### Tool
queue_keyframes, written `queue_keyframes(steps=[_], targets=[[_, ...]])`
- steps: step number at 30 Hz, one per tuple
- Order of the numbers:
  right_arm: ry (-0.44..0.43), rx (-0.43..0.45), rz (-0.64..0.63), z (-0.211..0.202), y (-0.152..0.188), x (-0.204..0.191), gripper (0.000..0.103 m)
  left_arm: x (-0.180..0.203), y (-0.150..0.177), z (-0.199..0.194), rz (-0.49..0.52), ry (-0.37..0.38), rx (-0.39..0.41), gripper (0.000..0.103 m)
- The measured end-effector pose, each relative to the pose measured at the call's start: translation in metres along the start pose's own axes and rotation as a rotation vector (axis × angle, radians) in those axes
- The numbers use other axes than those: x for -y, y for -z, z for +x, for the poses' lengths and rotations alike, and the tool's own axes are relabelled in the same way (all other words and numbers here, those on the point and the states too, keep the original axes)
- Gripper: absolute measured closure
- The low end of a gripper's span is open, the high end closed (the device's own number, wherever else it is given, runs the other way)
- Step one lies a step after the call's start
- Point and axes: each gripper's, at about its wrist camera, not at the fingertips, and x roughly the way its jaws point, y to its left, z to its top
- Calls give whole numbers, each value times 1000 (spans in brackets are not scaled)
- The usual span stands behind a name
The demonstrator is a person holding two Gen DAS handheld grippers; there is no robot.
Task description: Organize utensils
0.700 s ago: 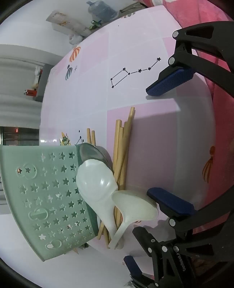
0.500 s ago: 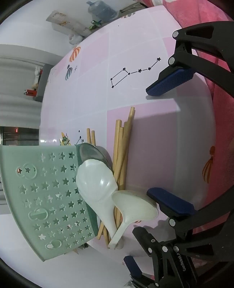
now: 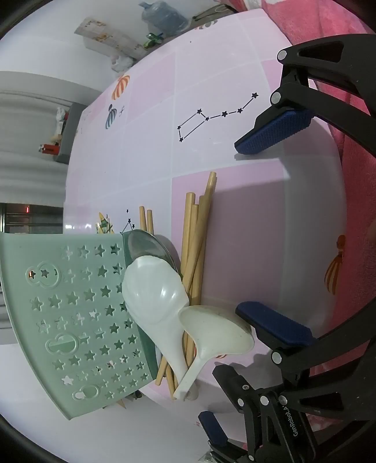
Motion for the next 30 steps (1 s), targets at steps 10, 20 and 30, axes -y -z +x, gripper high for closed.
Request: queue_keyframes(steps=[10, 20, 30], targets=[[0, 0, 0, 0, 0, 0, 6, 0, 0, 0, 0, 0, 1, 5], [0, 0, 0, 0, 0, 0, 6, 0, 0, 0, 0, 0, 2, 5], [0, 0, 0, 0, 0, 0, 6, 0, 0, 0, 0, 0, 2, 5]])
